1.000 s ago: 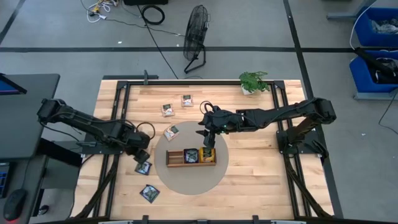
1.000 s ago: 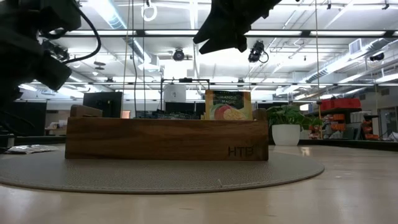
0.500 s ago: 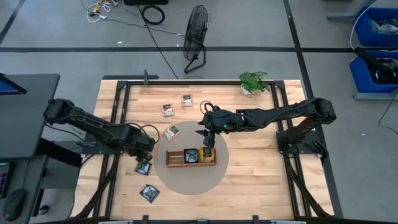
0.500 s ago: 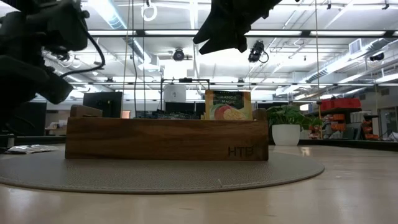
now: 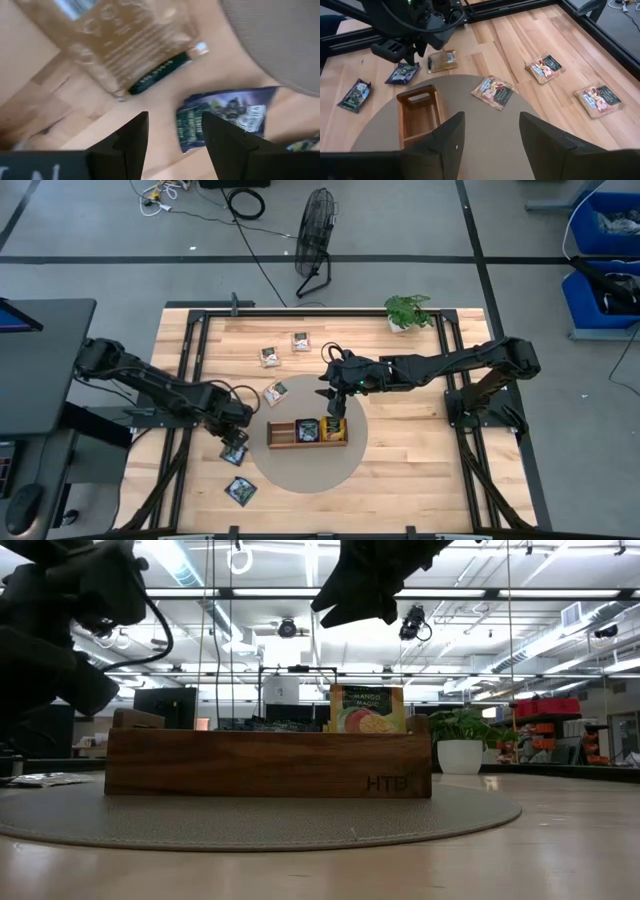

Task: Pick & Place Tea
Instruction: Put the violet tea bag into the middle section of the wooden organizer

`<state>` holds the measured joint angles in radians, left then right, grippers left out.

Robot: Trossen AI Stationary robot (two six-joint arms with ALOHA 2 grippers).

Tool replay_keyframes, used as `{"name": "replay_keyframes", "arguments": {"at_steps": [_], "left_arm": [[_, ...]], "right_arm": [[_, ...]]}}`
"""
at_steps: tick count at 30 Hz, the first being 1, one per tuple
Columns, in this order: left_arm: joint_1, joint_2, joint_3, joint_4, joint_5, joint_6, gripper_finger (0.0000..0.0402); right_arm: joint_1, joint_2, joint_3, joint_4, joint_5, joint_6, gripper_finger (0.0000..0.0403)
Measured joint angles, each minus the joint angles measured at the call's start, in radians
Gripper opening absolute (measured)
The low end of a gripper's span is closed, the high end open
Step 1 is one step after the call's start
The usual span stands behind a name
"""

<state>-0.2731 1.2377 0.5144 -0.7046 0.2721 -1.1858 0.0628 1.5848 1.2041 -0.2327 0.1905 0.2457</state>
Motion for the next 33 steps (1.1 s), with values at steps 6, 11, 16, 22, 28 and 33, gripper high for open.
{"name": "replay_keyframes", "arguments": {"at_steps": [6, 11, 16, 22, 28, 33], "left_arm": [[-0.031, 0.018, 0.001, 0.091, -0.017, 0.011, 0.0188], [-0.063, 0.108, 0.006, 0.119, 0.005, -0.003, 0.0177], [-0.082, 0.145, 0.013, 0.111, 0.006, -0.014, 0.0153], [-0.086, 0.145, 0.013, 0.107, 0.006, -0.014, 0.008], [-0.09, 0.146, 0.013, 0.12, 0.014, 0.001, 0.0007], [-0.091, 0.086, 0.007, 0.123, 0.019, 0.001, 0.0003]], "right_arm": [[0.0, 0.0, 0.0, -0.003, 0.0, -0.018, 0.0197], [0.0, 0.0, 0.0, -0.015, 0.0, -0.018, 0.0197], [0.0, 0.0, 0.0, -0.019, 0.0, -0.018, 0.0197], [0.0, 0.0, 0.0, -0.022, 0.002, -0.019, 0.0197], [0.0, 0.0, 0.0, -0.023, 0.002, -0.012, 0.0197], [0.0, 0.0, 0.0, -0.023, -0.034, 0.025, 0.0197]]}}
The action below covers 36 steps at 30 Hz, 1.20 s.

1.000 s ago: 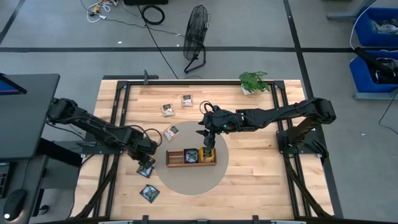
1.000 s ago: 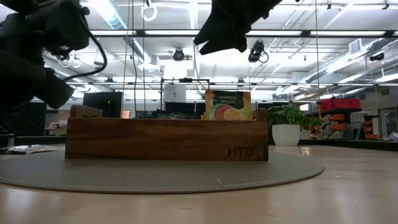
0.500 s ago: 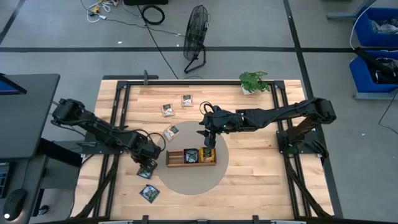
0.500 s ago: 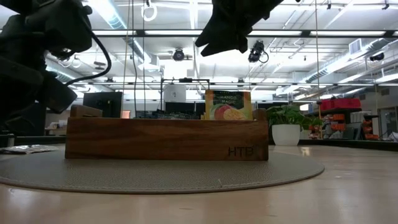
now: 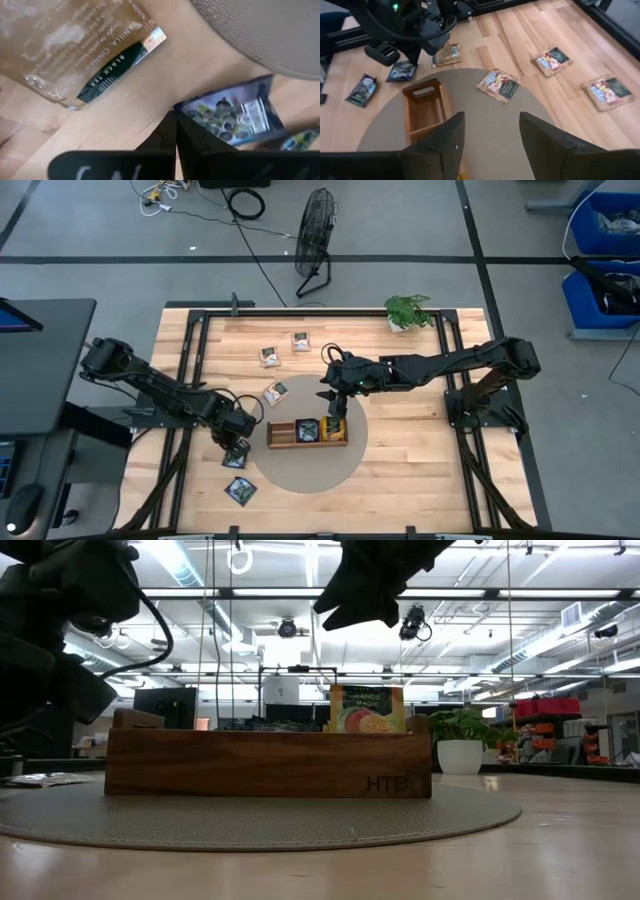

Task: Pick & Place Tea
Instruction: Put the violet tea bag into the middle section of the wooden organizer

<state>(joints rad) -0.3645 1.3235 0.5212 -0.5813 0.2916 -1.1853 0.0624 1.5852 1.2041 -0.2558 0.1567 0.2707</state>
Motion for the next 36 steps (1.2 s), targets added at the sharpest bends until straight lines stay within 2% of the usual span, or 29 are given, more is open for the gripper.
{"name": "replay_keyframes", "arguments": {"at_steps": [7, 11, 17, 20, 27, 32, 36], "left_arm": [[0.0, -0.187, 0.001, -0.034, 0.003, -0.066, 0.0002], [0.0, -0.289, 0.014, -0.036, -0.009, -0.099, 0.0001], [0.002, -0.379, 0.105, -0.036, -0.051, -0.101, 0.0001], [0.007, -0.394, 0.167, -0.041, -0.078, -0.077, 0.0001], [0.086, -0.393, 0.276, -0.05, -0.188, 0.002, 0.0001], [0.162, -0.381, 0.324, -0.047, -0.199, 0.087, 0.0001], [0.208, -0.323, 0.37, -0.043, -0.19, 0.142, 0.0001]], "right_arm": [[-0.003, 0.0, 0.0, 0.004, -0.054, 0.041, 0.0197], [-0.019, 0.0, 0.0, 0.051, -0.18, 0.093, 0.0197], [-0.057, 0.0, 0.0, 0.119, -0.351, 0.196, 0.0197], [-0.071, 0.0, 0.0, 0.168, -0.423, 0.202, 0.0197], [-0.079, 0.0, 0.0, 0.281, -0.481, 0.275, 0.0197], [-0.082, 0.0, 0.0, 0.287, -0.507, 0.311, 0.0197], [-0.082, 0.0, 0.0, 0.285, -0.543, 0.377, 0.0197]]}}
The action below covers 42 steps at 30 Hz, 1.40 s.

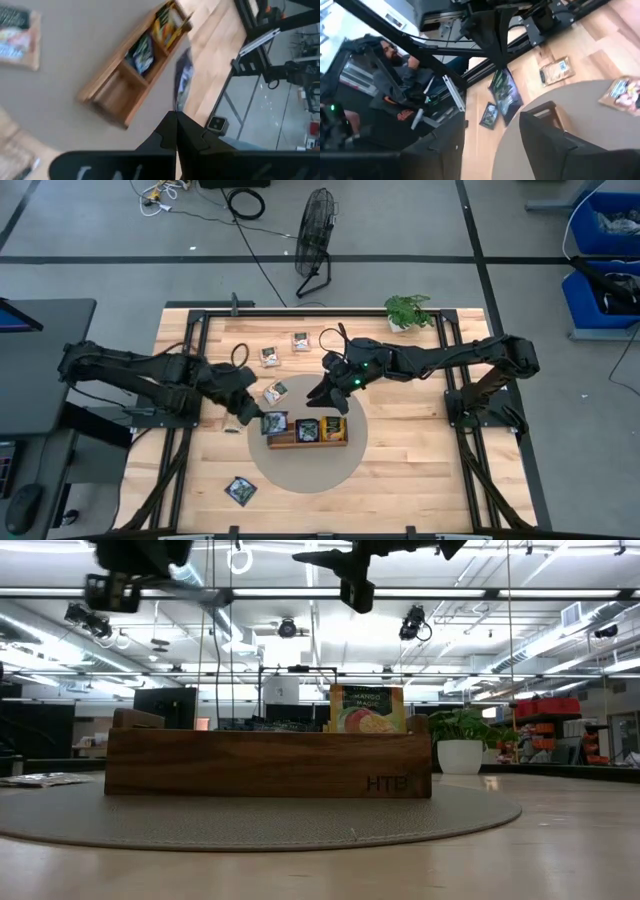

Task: Pick & Place Tea
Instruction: Put the violet tea bag into the middle section of the wooden organizer

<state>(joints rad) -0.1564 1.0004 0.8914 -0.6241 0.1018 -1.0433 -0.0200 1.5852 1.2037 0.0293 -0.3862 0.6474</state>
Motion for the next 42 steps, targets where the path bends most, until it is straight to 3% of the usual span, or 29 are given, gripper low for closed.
{"name": "replay_keyframes", "arguments": {"at_steps": [6, 16, 27, 33, 39, 42], "left_arm": [[0.031, 0.147, 0.109, 0.077, 0.057, 0.127, 0.0001], [0.095, 0.339, 0.333, 0.032, 0.138, 0.282, 0.0001], [0.149, 0.438, 0.467, -0.009, 0.22, 0.384, 0.0001], [0.162, 0.44, 0.466, -0.03, 0.241, 0.402, 0.0001], [0.167, 0.44, 0.466, -0.012, 0.243, 0.409, 0.0006], [0.167, 0.439, 0.466, -0.007, 0.244, 0.413, 0.0012]], "right_arm": [[0.0, 0.0, 0.027, -0.049, -0.015, 0.003, 0.0197], [0.007, 0.002, 0.065, -0.186, -0.052, -0.054, 0.0197], [0.015, 0.002, 0.067, -0.252, -0.079, -0.054, 0.019], [0.015, 0.002, 0.067, -0.275, -0.111, -0.063, 0.0133], [0.015, 0.002, 0.067, -0.271, -0.131, -0.129, 0.0016], [0.015, 0.002, 0.067, -0.264, -0.13, -0.129, 0.0012]]}}
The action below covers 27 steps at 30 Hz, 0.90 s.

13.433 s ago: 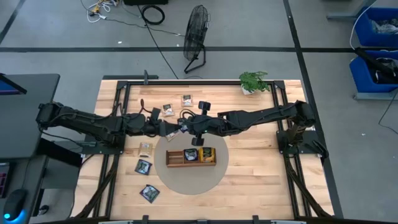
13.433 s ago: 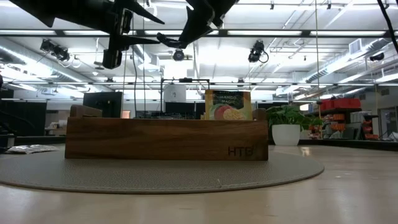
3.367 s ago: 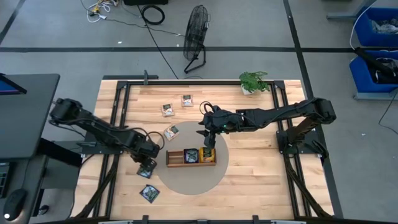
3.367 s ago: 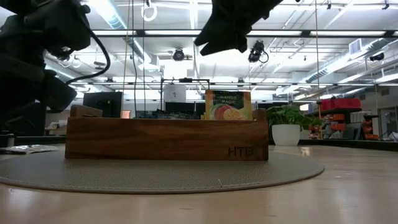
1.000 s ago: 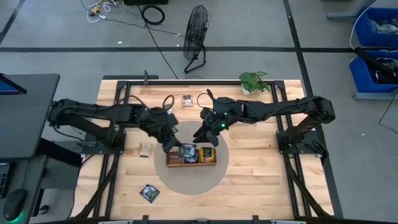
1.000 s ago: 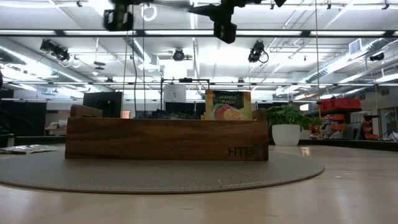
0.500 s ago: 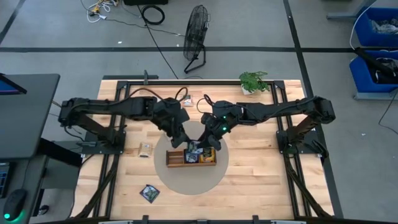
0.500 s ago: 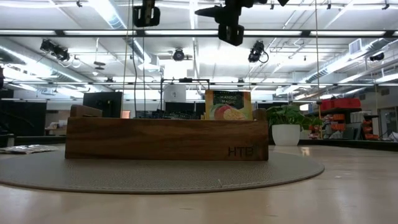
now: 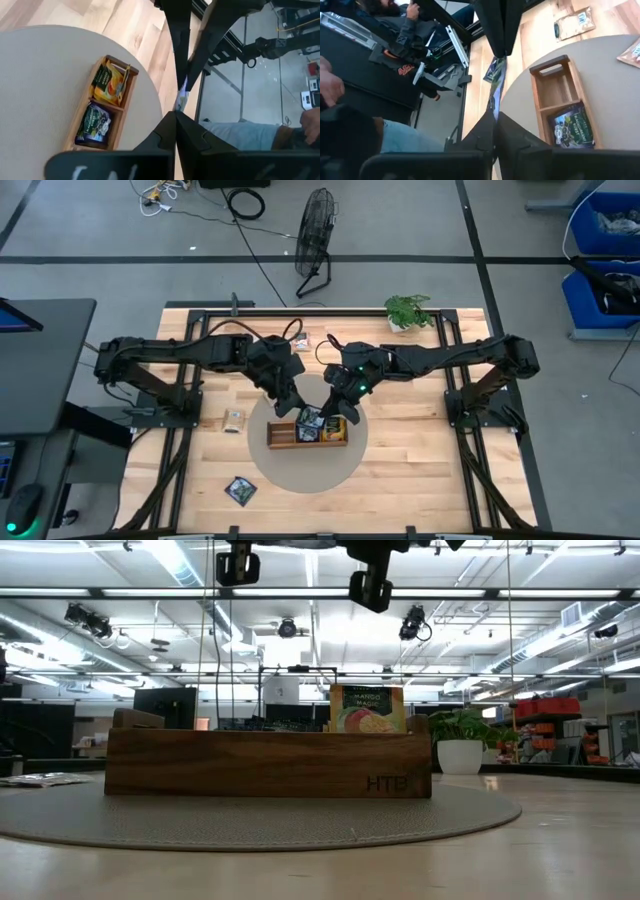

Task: Pick & Place Tea
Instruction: Put the violet tea bag into the middle section of the wooden organizer

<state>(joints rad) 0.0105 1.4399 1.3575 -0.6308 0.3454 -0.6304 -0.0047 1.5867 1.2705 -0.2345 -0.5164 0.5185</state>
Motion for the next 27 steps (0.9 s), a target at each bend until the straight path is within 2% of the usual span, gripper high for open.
{"name": "replay_keyframes", "arguments": {"at_steps": [5, 10, 18, 25, 27], "left_arm": [[0.0, -0.008, -0.002, 0.012, -0.029, 0.018, 0.0016], [0.0, -0.071, -0.002, 0.015, -0.148, 0.037, 0.0034], [-0.034, -0.247, -0.006, 0.02, -0.467, 0.075, 0.0068], [-0.041, -0.356, -0.007, 0.055, -0.603, 0.076, 0.009], [-0.042, -0.378, -0.007, 0.108, -0.622, 0.086, 0.0096]], "right_arm": [[0.0, 0.0, 0.0, -0.018, 0.031, -0.023, 0.0004], [0.0, -0.002, 0.0, -0.026, 0.101, -0.04, 0.0002], [0.0, -0.086, 0.0, 0.012, 0.312, -0.113, 0.0001], [0.0, -0.175, 0.0, 0.135, 0.513, -0.189, 0.0], [0.0, -0.189, 0.0, 0.194, 0.557, -0.191, 0.0]]}}
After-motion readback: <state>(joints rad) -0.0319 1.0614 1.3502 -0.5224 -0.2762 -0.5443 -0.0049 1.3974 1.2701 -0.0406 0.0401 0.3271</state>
